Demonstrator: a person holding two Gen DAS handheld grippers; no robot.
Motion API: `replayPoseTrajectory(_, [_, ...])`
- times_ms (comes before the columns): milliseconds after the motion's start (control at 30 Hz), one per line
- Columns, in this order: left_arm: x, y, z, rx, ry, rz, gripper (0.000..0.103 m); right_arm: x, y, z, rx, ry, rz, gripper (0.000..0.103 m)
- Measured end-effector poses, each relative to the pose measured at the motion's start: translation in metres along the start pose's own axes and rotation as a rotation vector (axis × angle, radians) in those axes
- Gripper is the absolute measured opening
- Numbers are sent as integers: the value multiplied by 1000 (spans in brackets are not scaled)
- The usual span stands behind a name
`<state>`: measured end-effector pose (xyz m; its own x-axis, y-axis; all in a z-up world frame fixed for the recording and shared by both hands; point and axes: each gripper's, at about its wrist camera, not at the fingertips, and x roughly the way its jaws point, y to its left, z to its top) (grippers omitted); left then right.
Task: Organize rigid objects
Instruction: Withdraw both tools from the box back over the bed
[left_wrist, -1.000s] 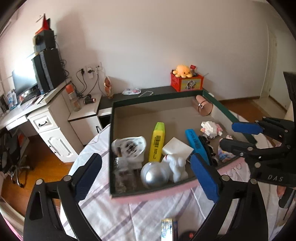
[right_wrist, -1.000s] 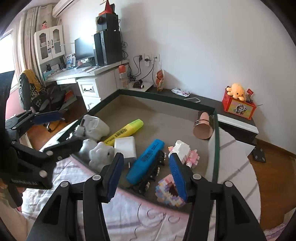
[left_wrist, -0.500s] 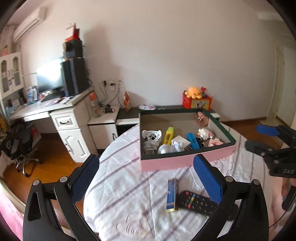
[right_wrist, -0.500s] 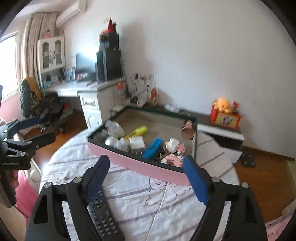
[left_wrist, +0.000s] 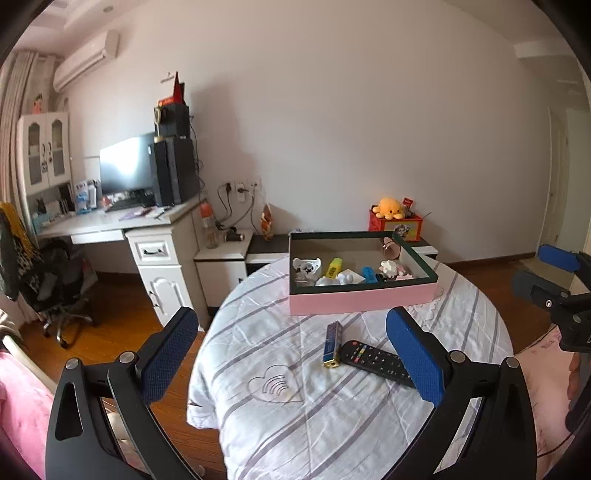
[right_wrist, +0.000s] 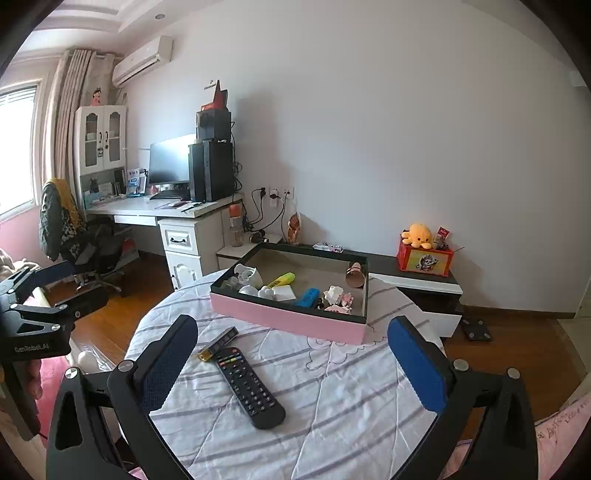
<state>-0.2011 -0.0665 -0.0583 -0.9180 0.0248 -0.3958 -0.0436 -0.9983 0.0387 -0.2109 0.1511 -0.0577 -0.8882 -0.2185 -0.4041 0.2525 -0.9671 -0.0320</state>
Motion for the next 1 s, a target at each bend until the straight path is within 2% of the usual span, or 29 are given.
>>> replayPoseTrajectory(333, [-35,0,3,-1,-60,22,103,-22,13,-8,-22,-6,-7,103])
replayPoseTrajectory(533, [-36,-3,4,20,-55,34,103,-26,15,-13,-18,-3,0,103])
replayPoseTrajectory(733, [-25,-9,0,41,-22,21,103,-13,12,-19,-9,30,4,103])
replayPoseTrajectory(1000, [11,-11,-10,59,60,14,103,33,11,-42,-10,148,16,103])
